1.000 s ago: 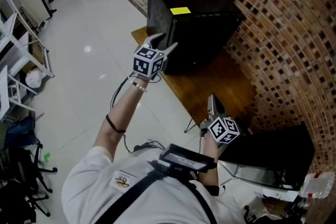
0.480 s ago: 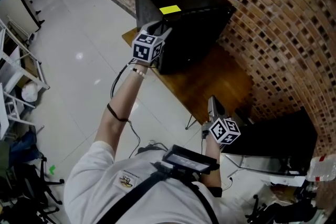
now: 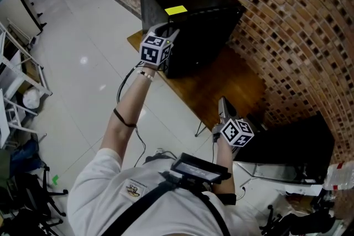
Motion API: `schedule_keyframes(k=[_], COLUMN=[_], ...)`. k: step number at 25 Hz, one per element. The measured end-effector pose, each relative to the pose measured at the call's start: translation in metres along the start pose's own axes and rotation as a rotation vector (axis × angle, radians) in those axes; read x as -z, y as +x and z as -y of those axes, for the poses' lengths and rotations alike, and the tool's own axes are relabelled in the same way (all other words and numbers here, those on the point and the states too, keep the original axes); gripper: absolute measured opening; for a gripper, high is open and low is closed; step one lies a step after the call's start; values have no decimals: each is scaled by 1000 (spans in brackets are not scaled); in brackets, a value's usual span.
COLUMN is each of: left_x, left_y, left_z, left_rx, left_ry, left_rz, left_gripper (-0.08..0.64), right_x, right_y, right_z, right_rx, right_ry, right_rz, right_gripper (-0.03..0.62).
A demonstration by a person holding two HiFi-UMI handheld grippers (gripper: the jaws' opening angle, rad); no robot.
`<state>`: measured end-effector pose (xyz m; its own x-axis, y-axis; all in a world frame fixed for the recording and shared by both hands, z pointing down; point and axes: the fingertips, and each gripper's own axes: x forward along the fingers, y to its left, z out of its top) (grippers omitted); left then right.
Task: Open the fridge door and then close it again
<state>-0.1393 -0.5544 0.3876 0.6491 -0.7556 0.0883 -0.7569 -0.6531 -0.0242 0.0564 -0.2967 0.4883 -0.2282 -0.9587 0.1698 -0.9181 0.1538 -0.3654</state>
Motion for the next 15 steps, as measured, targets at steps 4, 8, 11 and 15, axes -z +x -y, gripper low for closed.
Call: schedule_keyframes(k=[4,8,11,15], left_x=[0,-1,-2,-3], left_y=[1,0,-2,-24], left_z=[2,4,11,70], left_rx=[-6,-26,-35,12], left_ry=[-60,-51,-30,83], left_rz=[1,-22,-20,-8], left_gripper=[161,158,157,150], right_x=[-12,-8,0,-3], right_y=[22,19,11,1], right_z=[-15,-21,-10,1], right_rx=[-46,-72,-61,-55], right_ry=[-25,-21,-4,12], right_rz=[-15,-21,-33,-21], right_gripper=[20,20,20,20])
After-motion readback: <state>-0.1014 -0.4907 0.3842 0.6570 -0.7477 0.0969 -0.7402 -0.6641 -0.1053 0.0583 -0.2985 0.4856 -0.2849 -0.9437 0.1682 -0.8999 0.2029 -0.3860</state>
